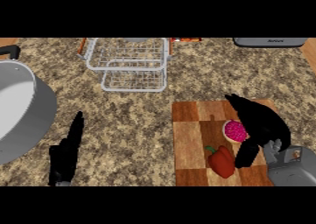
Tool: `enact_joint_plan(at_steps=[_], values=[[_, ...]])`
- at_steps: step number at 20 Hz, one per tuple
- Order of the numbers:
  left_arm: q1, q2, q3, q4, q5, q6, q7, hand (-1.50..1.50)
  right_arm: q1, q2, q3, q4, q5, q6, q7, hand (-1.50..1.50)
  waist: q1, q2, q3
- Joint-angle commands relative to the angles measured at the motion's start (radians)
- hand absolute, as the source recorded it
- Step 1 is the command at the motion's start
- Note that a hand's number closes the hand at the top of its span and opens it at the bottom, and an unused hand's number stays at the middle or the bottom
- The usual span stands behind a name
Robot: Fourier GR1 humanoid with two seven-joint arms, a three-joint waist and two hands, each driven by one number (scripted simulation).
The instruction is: Pick the cupcake from the cutting board and place it in the tiered basket
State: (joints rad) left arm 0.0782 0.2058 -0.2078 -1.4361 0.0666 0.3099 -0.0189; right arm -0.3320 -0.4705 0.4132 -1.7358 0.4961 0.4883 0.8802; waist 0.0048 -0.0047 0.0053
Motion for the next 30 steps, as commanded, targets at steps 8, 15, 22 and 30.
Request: enact_joint_plan(at_steps=[8, 15, 22, 30], values=[[0.060, 0.013, 0.000, -0.112, -0.039, 0.001, 0.132, 0.00, 0.043, 0.056, -0.045, 0.104, 0.058, 0.059, -0.030, -1.50, 0.001, 0.003, -0.005], [0.012, -0.037, 0.045, 0.010, -0.026, -0.043, 0.055, 0.00, 0.095, 0.071, -0.089, 0.101, 0.097, 0.090, -0.098, -1.50, -0.005, 0.004, -0.005], [0.018, -0.033, 0.058, 0.033, -0.046, -0.062, 0.039, 0.00, 0.124, 0.095, -0.057, 0.172, 0.203, 0.007, -0.222, 1.50, -0.004, 0.004, -0.005], [-0.053, -0.051, 0.097, 0.138, -0.044, -0.079, 0.006, 0.00, 0.038, 0.092, -0.007, 0.309, 0.354, -0.118, -0.411, 1.50, -0.004, 0.007, -0.005]])
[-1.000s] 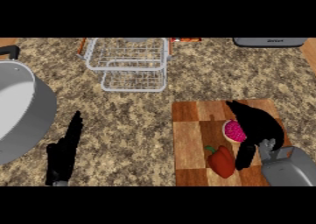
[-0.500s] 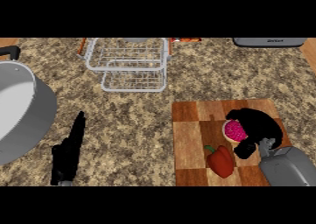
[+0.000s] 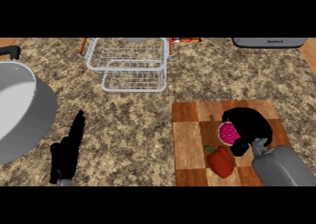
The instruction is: Pick the cupcake from the cutting board and place it in the tiered basket
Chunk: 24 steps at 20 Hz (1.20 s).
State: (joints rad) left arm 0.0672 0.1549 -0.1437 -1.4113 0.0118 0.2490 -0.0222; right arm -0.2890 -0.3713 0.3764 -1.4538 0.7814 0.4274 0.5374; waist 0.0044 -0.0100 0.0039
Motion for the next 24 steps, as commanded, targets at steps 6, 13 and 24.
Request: enact_joint_plan(at_steps=[6, 13, 24], values=[[0.051, -0.016, 0.006, 0.071, -0.009, -0.024, -0.058, 0.00, -0.153, 0.122, 0.046, 0.162, 0.132, -0.103, -0.093, 1.50, 0.011, 0.013, -0.004], [0.012, -0.002, 0.037, 0.021, 0.001, -0.027, 0.047, 0.00, -0.125, 0.188, -0.024, -0.067, 0.071, -0.057, -0.023, 1.50, -0.008, 0.008, -0.004], [0.031, 0.003, 0.044, 0.008, 0.003, -0.033, 0.036, 0.00, -0.372, 0.252, -0.291, -0.495, -0.115, -0.012, 0.202, 1.50, -0.013, 0.004, -0.005]])
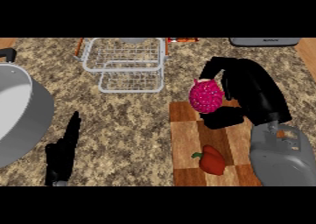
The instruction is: Pick the cupcake from the cutting board and place it in the tiered basket
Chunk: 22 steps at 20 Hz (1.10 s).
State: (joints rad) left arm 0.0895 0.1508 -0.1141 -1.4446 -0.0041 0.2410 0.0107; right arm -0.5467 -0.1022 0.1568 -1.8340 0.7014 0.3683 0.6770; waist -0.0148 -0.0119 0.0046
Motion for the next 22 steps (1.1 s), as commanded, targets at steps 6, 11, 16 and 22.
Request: enact_joint_plan(at_steps=[6, 11, 16, 22], values=[[0.015, 0.003, -0.009, -0.028, -0.016, -0.009, 0.072, 0.00, -0.283, -0.021, -0.102, -0.148, -0.069, 0.149, 0.197, 1.50, 0.020, 0.009, -0.005], [-0.015, -0.023, -0.013, 0.042, -0.037, -0.007, 0.021, 0.00, -0.441, -0.018, -0.139, -0.031, -0.064, 0.140, 0.242, 1.50, 0.020, 0.011, -0.005], [-0.003, -0.036, -0.007, 0.042, -0.026, -0.009, 0.014, 0.00, -0.586, 0.027, -0.157, 0.176, -0.013, 0.067, 0.255, 1.50, 0.030, 0.012, -0.006], [-0.023, -0.032, 0.002, 0.054, -0.025, -0.027, 0.008, 0.00, -0.759, 0.049, -0.174, 0.470, 0.035, -0.019, 0.190, 1.50, 0.038, 0.017, -0.006]])
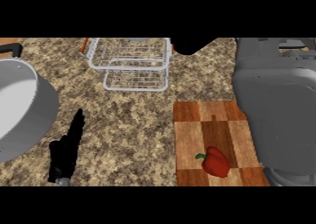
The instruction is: Pick the cupcake from the cutting board and place it in the tiered basket
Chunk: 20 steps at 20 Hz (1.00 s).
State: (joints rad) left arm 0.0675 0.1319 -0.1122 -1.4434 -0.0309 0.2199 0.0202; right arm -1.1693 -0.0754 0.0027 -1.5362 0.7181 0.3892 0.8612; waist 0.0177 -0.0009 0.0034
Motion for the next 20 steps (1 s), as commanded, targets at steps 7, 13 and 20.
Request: enact_joint_plan(at_steps=[7, 13, 20], values=[[0.059, 0.002, 0.011, 0.047, 0.012, -0.035, -0.046, 0.00, -0.107, 0.045, 0.008, 0.401, 0.052, -0.174, -0.213, 1.50, 0.009, 0.006, -0.004], [0.007, -0.050, -0.028, 0.060, -0.044, 0.020, 0.007, 0.00, -0.139, 0.074, 0.059, 0.576, 0.062, -0.277, -0.243, 1.50, 0.006, 0.006, -0.004], [-0.075, -0.067, -0.005, 0.127, -0.045, 0.026, 0.000, 0.00, -0.191, 0.075, 0.060, 0.836, 0.037, -0.444, -0.345, 1.50, 0.015, 0.014, -0.005]])
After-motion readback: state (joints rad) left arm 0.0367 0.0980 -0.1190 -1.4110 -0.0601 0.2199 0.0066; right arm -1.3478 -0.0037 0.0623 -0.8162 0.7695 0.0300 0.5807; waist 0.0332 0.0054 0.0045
